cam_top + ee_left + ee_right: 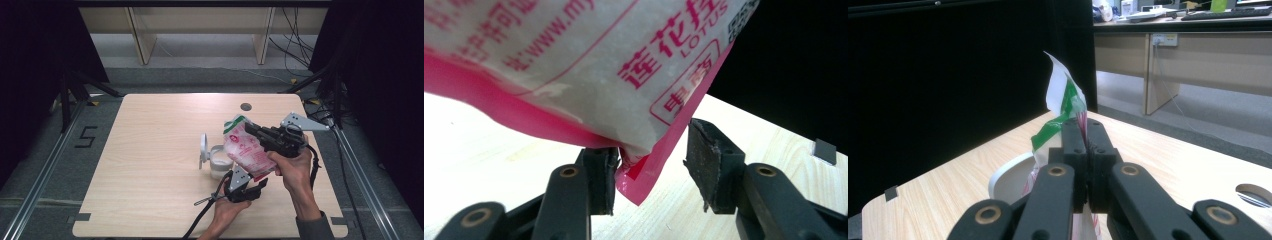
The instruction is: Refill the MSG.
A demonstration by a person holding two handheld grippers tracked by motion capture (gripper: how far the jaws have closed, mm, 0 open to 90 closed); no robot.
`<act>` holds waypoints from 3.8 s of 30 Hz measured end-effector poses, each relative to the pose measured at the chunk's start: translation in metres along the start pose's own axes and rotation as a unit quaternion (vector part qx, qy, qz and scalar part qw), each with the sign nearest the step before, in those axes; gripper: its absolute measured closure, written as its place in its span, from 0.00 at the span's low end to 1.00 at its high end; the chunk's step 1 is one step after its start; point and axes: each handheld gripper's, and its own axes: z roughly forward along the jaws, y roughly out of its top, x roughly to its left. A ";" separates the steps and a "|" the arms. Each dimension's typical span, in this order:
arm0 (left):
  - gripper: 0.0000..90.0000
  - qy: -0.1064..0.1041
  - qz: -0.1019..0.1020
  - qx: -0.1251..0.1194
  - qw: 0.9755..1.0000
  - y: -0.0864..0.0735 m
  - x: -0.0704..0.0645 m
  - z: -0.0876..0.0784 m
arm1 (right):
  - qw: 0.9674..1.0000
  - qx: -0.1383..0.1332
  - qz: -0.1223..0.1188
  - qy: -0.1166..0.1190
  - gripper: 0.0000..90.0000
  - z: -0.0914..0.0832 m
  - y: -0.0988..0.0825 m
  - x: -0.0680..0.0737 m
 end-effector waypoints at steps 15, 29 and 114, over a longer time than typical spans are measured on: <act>0.48 0.019 -0.009 0.011 1.000 0.002 0.002 -0.005 | 1.000 -0.016 0.012 -0.001 1.00 -0.009 -0.001 -0.008; 0.37 0.026 -0.031 0.017 0.999 0.000 -0.002 -0.021 | 0.999 -0.028 0.031 -0.002 1.00 -0.018 -0.002 -0.013; 0.34 0.071 0.031 0.023 0.997 -0.005 0.029 -0.107 | 0.981 0.068 0.041 -0.175 1.00 -0.070 -0.078 -0.076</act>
